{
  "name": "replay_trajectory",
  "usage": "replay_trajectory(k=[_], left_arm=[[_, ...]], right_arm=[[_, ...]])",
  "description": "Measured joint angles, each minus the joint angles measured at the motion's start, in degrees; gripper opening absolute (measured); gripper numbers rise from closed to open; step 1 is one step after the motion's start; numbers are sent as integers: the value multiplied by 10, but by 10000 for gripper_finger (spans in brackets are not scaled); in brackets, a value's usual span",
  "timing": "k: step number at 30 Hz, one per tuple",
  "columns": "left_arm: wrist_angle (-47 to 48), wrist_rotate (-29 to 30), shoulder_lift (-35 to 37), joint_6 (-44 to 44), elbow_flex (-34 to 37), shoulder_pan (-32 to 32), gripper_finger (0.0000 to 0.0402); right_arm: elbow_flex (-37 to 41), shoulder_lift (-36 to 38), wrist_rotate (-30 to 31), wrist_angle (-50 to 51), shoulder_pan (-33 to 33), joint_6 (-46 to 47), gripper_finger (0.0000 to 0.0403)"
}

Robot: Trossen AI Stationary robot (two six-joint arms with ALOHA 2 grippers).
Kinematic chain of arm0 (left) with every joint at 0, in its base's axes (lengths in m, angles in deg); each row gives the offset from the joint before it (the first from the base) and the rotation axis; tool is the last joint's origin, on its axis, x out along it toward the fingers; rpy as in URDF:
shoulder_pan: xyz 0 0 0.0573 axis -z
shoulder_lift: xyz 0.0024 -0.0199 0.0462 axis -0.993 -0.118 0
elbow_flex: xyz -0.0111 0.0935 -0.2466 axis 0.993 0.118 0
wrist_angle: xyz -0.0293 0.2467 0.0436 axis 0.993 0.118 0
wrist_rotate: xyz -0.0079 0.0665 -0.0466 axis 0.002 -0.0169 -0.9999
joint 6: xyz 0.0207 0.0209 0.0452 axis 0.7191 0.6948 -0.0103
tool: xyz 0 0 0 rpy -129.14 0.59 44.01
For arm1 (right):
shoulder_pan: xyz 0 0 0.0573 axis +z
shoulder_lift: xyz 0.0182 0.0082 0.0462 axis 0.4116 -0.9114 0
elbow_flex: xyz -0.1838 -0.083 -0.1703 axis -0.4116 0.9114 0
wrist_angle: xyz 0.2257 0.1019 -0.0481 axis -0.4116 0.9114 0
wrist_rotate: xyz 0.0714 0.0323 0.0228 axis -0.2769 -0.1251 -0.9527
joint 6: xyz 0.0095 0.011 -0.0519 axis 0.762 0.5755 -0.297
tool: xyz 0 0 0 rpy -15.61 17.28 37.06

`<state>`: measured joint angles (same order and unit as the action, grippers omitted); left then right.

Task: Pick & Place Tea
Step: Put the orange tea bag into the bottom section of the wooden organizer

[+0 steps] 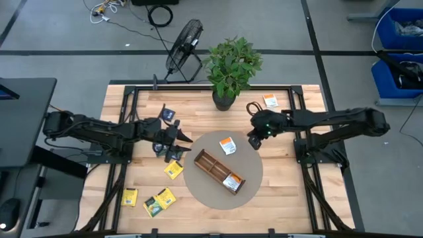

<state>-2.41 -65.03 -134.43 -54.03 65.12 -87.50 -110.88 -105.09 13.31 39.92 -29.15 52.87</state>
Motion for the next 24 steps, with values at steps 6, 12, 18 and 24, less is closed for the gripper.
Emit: replay_trajectory(k=[6, 12, 18, 24], left_arm=[[-3, 6, -4, 0, 0, 0, 183], [-5, 6, -4, 1, 0, 0, 183], [-6, 6, -4, 1, 0, 0, 183], [-3, 6, -4, 1, 0, 0, 183]], right_arm=[[-70, -9, -4, 56, 48, 51, 0], [-129, -62, -34, 100, 83, 90, 0], [-191, -135, -82, 142, 103, 115, 0], [-271, -199, -133, 166, 122, 125, 0]])
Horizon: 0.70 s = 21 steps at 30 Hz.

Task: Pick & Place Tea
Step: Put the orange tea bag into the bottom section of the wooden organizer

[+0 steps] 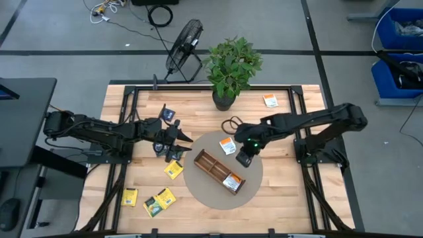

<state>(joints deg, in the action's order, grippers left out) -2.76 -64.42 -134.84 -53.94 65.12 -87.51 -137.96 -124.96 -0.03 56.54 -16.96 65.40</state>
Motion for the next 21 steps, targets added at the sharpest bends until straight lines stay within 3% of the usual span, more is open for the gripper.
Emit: replay_trajectory(k=[8, 15, 21], left_arm=[[0, 0, 0, 1, 0, 0, 183], [1, 0, 0, 6, 0, 0, 183], [3, 0, 0, 6, 0, 0, 183]], right_arm=[[-71, -66, -90, 19, 11, 31, 0], [-77, -107, -166, 17, 10, 56, 0], [-77, -133, -189, -11, 10, 59, 0]])
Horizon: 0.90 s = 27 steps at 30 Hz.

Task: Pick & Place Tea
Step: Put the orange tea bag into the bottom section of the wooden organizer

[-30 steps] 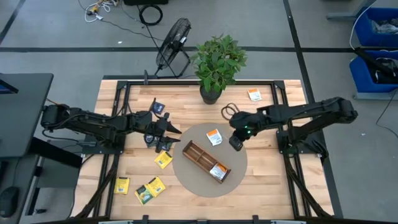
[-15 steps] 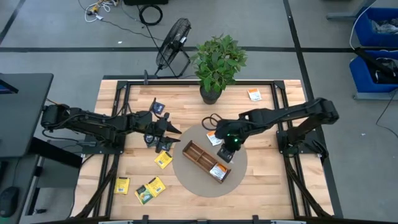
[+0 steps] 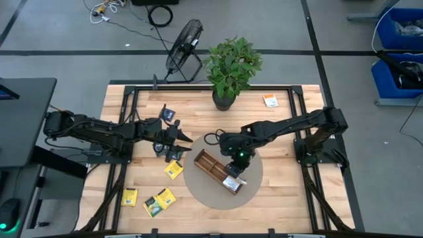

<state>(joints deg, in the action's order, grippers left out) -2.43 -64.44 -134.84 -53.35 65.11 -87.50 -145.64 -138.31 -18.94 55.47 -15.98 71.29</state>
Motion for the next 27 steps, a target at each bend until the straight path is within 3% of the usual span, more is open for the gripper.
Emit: replay_trajectory(k=[27], left_arm=[[11, 0, 0, -6, 0, 0, 183]], right_arm=[[1, -58, -22, -11, -13, -9, 0]])
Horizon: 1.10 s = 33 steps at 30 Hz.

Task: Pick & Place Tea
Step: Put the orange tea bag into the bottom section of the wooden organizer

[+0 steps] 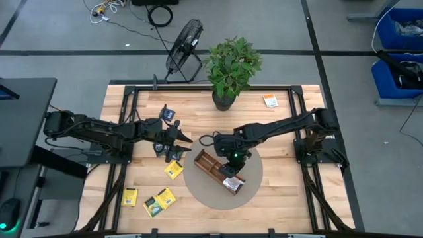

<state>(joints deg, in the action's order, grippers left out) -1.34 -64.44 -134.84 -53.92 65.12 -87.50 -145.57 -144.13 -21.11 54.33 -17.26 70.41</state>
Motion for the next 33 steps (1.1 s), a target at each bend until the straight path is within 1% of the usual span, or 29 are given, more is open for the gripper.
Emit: replay_trajectory(k=[7, 10, 13, 17, 24, 27, 31, 33], left_arm=[[4, 0, 0, 0, 0, 0, 183], [6, 0, 0, -1, 0, 0, 183], [8, 0, 0, -1, 0, 0, 183], [9, 0, 0, -1, 0, 0, 183], [11, 0, 0, -5, 0, 0, 183], [11, 0, 0, -5, 0, 0, 183], [12, 0, 0, -5, 0, 0, 183], [11, 0, 0, -5, 0, 0, 183]], right_arm=[[0, -17, 0, 0, 0, -2, 1], [0, -18, 18, 3, 0, -3, 11], [0, -18, 32, -3, 0, -6, 29], [0, -18, 34, -19, 1, -16, 59], [0, -18, 39, -99, 1, -41, 120], [0, -17, 48, -106, -2, -60, 142], [0, -16, 72, -100, -3, -80, 156], [0, -16, 67, -92, -3, -94, 157]])
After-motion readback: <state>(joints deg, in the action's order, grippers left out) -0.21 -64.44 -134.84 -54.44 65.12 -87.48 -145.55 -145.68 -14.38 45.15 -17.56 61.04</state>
